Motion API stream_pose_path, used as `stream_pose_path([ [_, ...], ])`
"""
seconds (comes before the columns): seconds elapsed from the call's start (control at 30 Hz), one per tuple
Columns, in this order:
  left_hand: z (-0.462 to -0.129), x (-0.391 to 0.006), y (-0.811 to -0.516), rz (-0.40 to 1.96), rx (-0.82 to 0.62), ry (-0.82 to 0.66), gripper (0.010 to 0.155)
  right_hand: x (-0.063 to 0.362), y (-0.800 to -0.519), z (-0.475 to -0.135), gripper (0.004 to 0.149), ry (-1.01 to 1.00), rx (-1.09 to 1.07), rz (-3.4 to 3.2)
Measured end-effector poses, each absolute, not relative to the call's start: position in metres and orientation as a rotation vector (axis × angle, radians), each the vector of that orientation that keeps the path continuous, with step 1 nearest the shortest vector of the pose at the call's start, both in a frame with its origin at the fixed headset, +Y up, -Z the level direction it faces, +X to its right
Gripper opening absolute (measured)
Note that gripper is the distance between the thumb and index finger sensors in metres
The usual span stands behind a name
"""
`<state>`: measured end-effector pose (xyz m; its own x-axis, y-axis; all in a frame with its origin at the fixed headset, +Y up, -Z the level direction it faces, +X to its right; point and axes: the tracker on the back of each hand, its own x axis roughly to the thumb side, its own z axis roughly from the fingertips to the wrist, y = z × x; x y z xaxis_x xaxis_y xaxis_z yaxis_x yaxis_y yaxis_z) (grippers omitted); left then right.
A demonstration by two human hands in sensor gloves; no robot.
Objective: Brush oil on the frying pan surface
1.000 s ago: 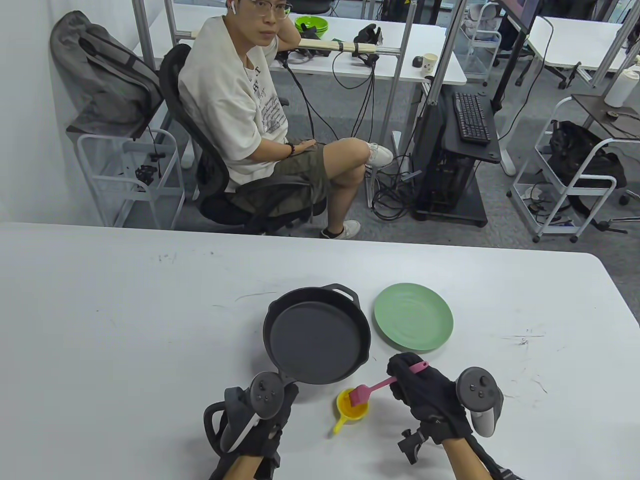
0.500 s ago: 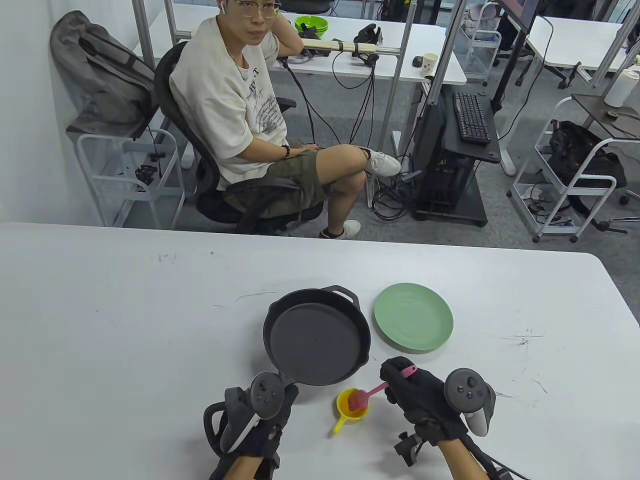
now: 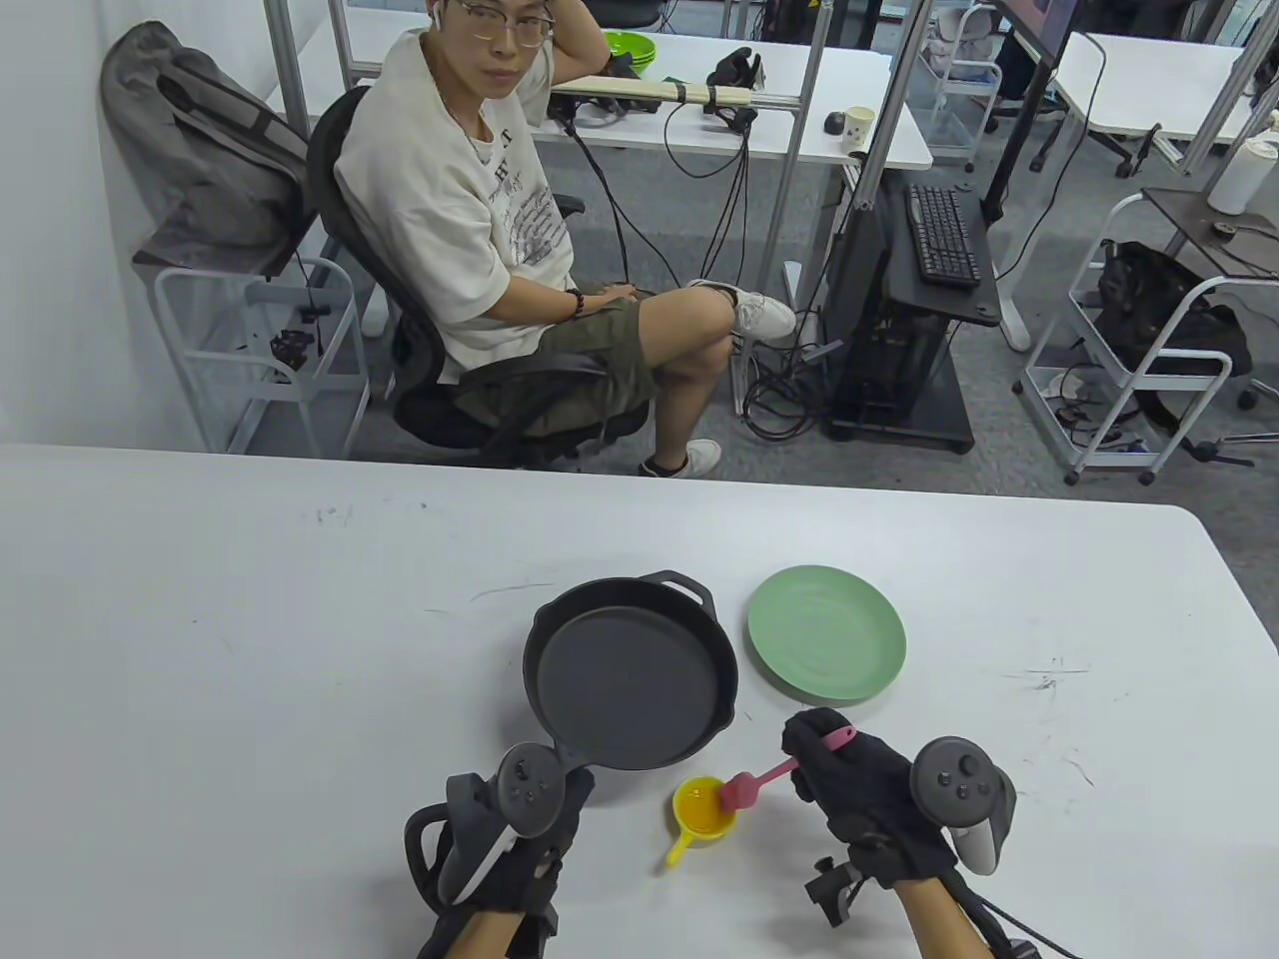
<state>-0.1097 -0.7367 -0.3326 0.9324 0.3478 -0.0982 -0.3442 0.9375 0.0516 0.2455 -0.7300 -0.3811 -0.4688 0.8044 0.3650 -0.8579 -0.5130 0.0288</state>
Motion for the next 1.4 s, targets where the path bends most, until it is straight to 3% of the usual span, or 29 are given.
stream_pose_path([
  [0.6, -0.333, -0.108, -0.737, 0.353, 0.030, 0.100, 0.060, 0.249, -0.724, -0.377, 0.039, -0.203, 0.427, 2.075],
  [0.83, -0.333, -0.104, -0.739, 0.359, 0.021, 0.086, 0.060, 0.267, -0.688, -0.370, 0.039, -0.243, 0.446, 1.827],
  [1.03, -0.332, -0.099, -0.738, 0.370, 0.022, 0.066, 0.060, 0.253, -0.672, -0.382, 0.039, -0.226, 0.428, 1.743],
  [1.4, -0.329, -0.081, -0.741, 0.388, 0.036, -0.002, 0.060, 0.195, -0.704, -0.395, 0.040, -0.060, 0.414, 1.874],
])
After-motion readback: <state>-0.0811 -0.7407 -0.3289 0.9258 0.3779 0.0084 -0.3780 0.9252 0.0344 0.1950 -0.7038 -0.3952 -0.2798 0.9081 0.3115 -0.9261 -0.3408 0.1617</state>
